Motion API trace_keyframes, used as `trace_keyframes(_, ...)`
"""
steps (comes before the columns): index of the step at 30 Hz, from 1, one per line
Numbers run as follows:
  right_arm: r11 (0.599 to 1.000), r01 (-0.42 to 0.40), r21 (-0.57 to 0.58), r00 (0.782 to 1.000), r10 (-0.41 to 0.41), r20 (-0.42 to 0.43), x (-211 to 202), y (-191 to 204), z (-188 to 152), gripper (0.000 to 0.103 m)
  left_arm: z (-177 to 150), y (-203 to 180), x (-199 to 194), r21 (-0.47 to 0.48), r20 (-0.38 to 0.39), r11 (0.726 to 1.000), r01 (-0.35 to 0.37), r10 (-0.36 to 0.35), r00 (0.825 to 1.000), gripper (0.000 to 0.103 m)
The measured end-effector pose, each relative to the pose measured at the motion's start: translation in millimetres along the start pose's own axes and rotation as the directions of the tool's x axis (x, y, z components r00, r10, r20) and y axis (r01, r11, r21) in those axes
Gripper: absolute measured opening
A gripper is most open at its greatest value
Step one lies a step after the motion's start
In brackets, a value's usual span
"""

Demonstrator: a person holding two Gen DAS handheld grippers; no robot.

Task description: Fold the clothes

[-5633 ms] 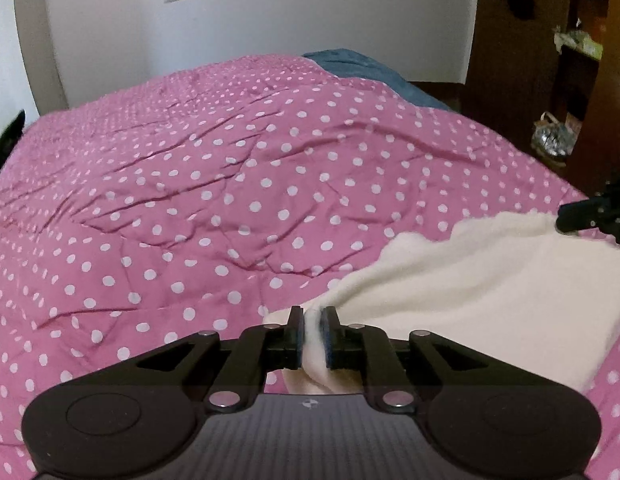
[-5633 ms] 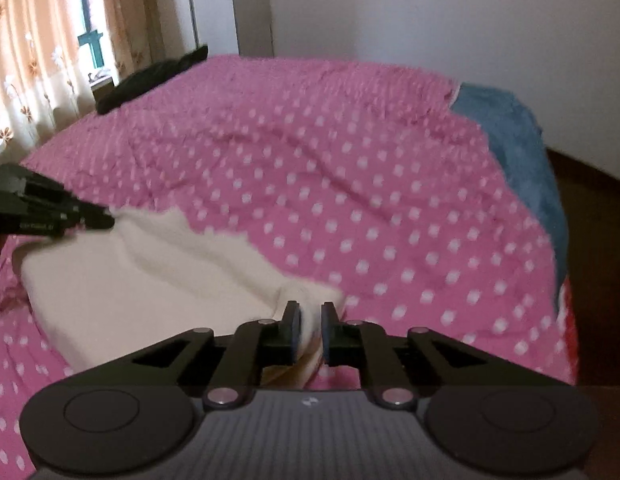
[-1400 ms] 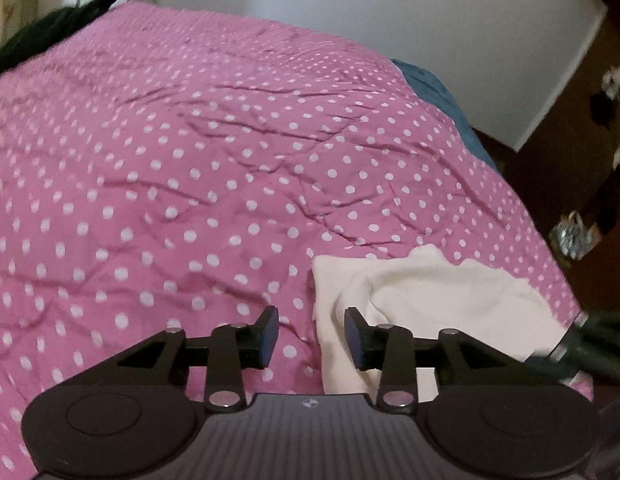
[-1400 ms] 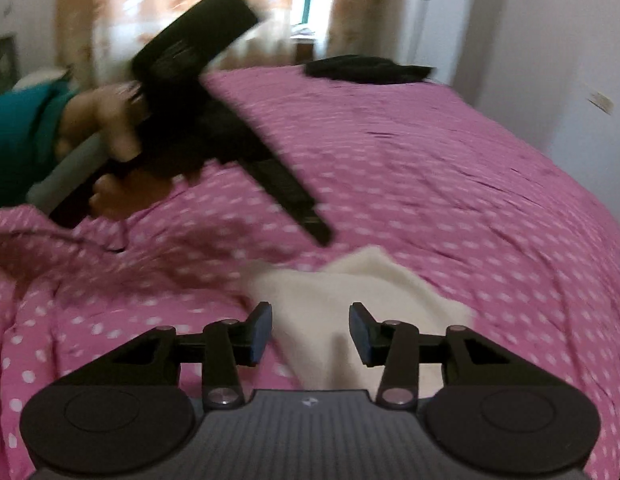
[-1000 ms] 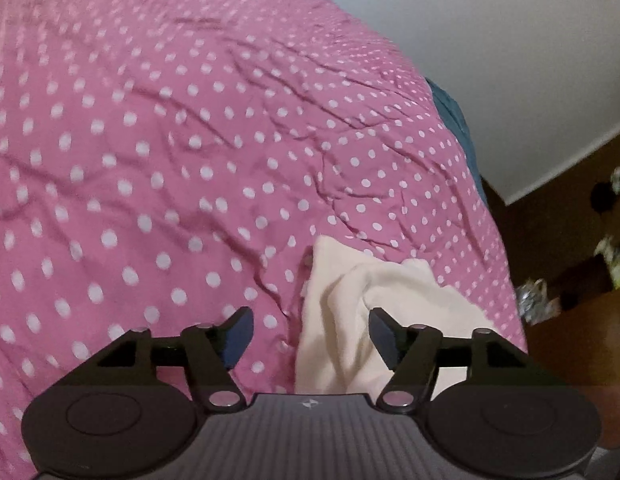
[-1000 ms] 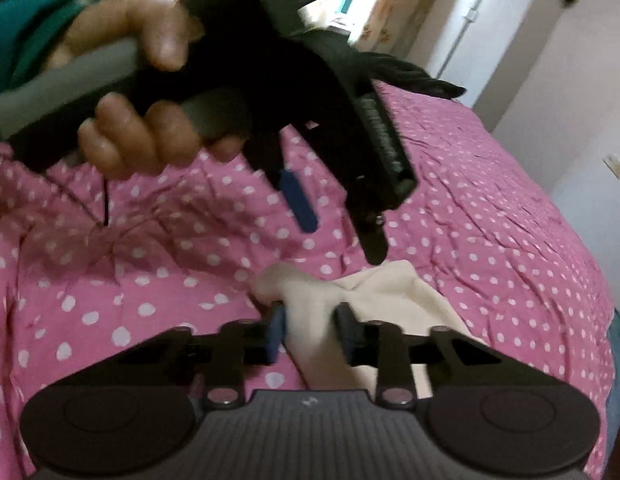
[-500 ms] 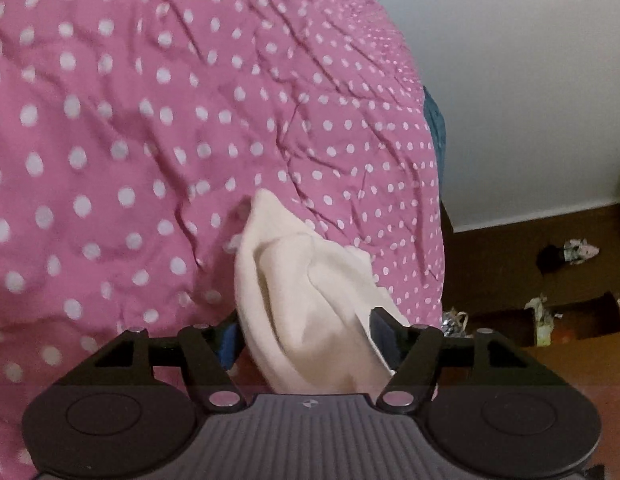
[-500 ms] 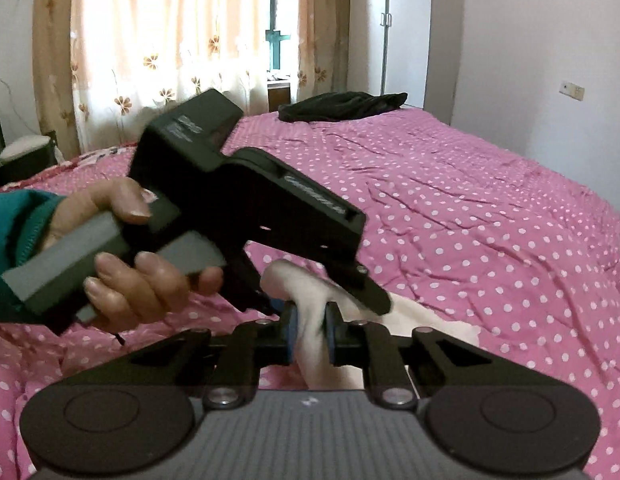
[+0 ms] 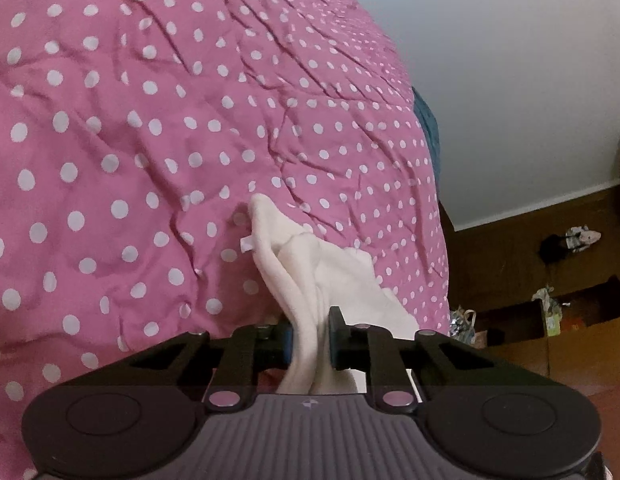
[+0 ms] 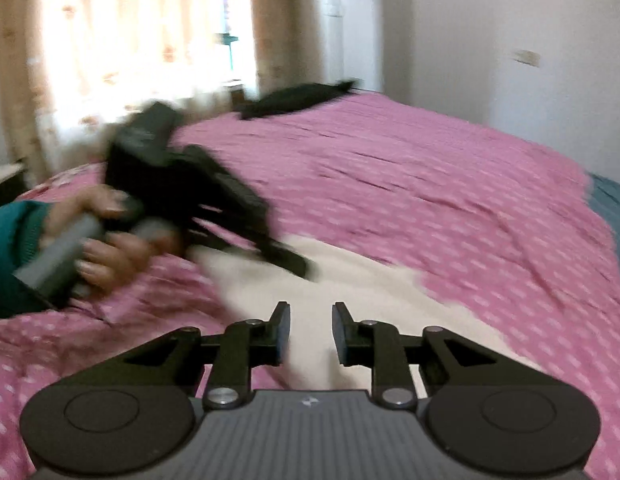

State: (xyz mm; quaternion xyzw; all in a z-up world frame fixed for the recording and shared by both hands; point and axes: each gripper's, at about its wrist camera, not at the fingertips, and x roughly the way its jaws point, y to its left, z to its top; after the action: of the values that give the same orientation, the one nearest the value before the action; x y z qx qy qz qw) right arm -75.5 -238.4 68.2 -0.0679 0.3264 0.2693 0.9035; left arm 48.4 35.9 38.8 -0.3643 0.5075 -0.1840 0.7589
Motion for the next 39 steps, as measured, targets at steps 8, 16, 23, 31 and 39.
trace_keyframes(8,0.936,0.185,0.300,0.983,-0.177,-0.053,-19.2,-87.8,-41.1,0.036,-4.6,-10.6,2.3,0.089,0.020,0.995,-0.050,0.048,0.999,0.018)
trace_keyframes(16,0.823,0.067,0.564,0.997,-0.074,-0.012,2.6,-137.8,-64.8,0.041,-6.4,-16.3,5.8,0.151,0.031,0.985,-0.079,0.075,0.997,0.018)
trace_keyframes(23,0.751,0.021,0.660,0.999,-0.036,0.009,12.6,-149.7,-79.6,0.048,-6.8,-19.1,8.2,0.179,0.035,0.980,-0.090,0.085,0.996,0.018)
trace_keyframes(31,0.725,0.045,0.688,0.998,-0.066,0.004,11.6,-150.4,-86.7,0.058,-7.2,-19.7,7.8,0.188,0.037,0.977,-0.095,0.090,0.995,0.018)
trace_keyframes(39,0.733,-0.014,0.680,0.999,-0.023,0.046,11.1,-146.3,-81.9,0.020,-7.6,-22.1,9.2,0.208,0.041,0.972,-0.110,0.104,0.994,0.018)
